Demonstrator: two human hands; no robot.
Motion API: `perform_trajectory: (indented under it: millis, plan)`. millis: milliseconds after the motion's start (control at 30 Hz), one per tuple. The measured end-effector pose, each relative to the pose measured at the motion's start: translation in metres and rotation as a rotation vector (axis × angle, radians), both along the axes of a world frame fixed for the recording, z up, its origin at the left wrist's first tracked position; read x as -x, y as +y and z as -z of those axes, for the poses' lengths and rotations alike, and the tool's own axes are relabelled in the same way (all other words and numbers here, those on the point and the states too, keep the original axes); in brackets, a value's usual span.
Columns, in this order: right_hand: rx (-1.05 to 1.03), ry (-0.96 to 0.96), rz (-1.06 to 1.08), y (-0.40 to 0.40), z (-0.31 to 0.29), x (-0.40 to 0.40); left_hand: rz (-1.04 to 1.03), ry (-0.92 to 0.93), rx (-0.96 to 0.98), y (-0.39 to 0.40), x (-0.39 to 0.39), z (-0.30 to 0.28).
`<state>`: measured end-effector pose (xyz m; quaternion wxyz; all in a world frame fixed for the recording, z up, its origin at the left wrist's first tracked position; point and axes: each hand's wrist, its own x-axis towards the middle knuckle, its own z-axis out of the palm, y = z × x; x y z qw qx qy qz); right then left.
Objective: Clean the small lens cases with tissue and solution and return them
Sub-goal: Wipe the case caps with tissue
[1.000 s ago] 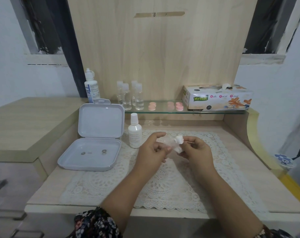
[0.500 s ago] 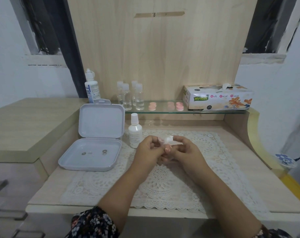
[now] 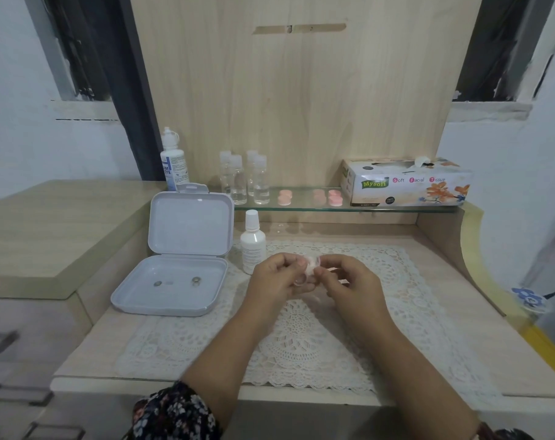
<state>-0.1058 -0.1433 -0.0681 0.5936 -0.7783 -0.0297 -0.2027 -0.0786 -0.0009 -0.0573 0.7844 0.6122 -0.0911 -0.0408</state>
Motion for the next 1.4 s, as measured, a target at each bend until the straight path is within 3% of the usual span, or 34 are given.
perform_trajectory:
  millis: [200,333,400,467,600,900,967,1067,1167,1300,1400]
  plan:
    - [0.165,-0.082,-0.06,0.002,-0.001,0.002,-0.033,-0.027,-0.068,-0.002,0.003,0.0]
    - [0.038,-0.012,0.034,-0.001,-0.001,0.001,-0.103,0.026,-0.035,-0.003,0.002,-0.002]
    - [-0.03,-0.004,0.052,-0.002,-0.001,0.001,-0.268,-0.084,-0.103,-0.001,-0.001,0.0]
    - [-0.057,-0.004,0.06,-0.001,-0.002,0.001,-0.441,-0.309,-0.237,0.001,0.001,0.003]
    - [-0.139,0.017,0.03,0.0,-0.003,0.002,-0.386,-0.846,-0.548,-0.004,0.007,0.011]
    - [-0.122,-0.004,0.024,0.002,-0.007,0.007,-0.388,-0.93,-0.702,-0.005,0.002,0.018]
    - [-0.171,-0.007,0.088,0.001,-0.008,0.007,-0.432,-0.874,-0.695,-0.005,0.002,0.017]
    - [-0.256,-0.009,0.12,0.001,-0.012,0.007,-0.499,-0.516,-0.567,-0.001,-0.001,0.013]
    - [-0.338,-0.004,0.044,0.003,-0.015,0.009,-0.341,-0.247,-0.374,0.004,-0.003,0.006]
    - [-0.313,0.028,-0.052,0.006,-0.016,0.012,-0.003,-0.069,-0.179,0.001,-0.002,0.006]
    - [-0.334,0.031,0.009,0.005,-0.016,0.01,-0.002,-0.003,-0.034,0.003,-0.006,0.006]
